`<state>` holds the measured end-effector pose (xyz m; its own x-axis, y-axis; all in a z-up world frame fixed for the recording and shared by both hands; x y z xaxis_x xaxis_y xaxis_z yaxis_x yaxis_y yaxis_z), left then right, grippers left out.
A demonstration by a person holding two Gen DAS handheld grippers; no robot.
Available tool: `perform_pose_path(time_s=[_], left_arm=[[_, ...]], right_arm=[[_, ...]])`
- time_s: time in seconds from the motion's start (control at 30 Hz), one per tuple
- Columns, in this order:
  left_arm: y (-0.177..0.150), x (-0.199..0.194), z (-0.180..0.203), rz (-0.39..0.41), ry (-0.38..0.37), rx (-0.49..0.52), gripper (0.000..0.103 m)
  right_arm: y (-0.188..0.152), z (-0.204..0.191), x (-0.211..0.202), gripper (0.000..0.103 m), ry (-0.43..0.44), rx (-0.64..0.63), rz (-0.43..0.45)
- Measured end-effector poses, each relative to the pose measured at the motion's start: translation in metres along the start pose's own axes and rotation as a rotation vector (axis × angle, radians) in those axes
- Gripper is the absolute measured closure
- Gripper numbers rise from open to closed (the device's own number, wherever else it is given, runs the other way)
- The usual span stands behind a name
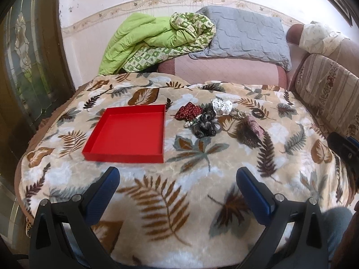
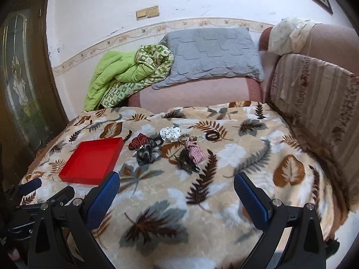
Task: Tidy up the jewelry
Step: 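Grasp the grey organza scrunchie with the left tool while the right tool grasps the black claw clip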
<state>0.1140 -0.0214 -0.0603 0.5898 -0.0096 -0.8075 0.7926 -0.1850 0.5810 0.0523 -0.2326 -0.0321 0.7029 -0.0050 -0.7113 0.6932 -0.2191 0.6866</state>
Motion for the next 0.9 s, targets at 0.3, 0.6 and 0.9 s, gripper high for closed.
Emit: perform_pose_path(time_s=[0.3,0.6,0.9], left_arm=[[0.060,0.054,0.010,-0.035,-0.118,-0.025,0.003],[0.121,0.145,0.040,-0.092,-0.194,0.025,0.019],[0.109,0.251,0.076,-0.243,-0.268,0.095,0.054]], right_arm=[[0.072,-0.006,0.055,0.005,0.015,-0.053,-0.006],[0.141,0.007,0.149,0.033,0.079,0.024,-0.073],[0.085,0.045,0.253,0.062,0.065,0.100,-0.263]])
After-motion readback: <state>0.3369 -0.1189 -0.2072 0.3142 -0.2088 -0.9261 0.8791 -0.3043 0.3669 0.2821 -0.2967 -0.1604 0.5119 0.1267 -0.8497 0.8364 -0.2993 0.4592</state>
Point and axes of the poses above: each gripper's, at about its wrist camera, not at the fingertips, and x roughly the way its jaws point, z to its right, y to its top, the point moved 8 cm from there along x, roughly the way its jaws point, and after that the axes turned 13 degrees about -z, right-handed, at the moved point
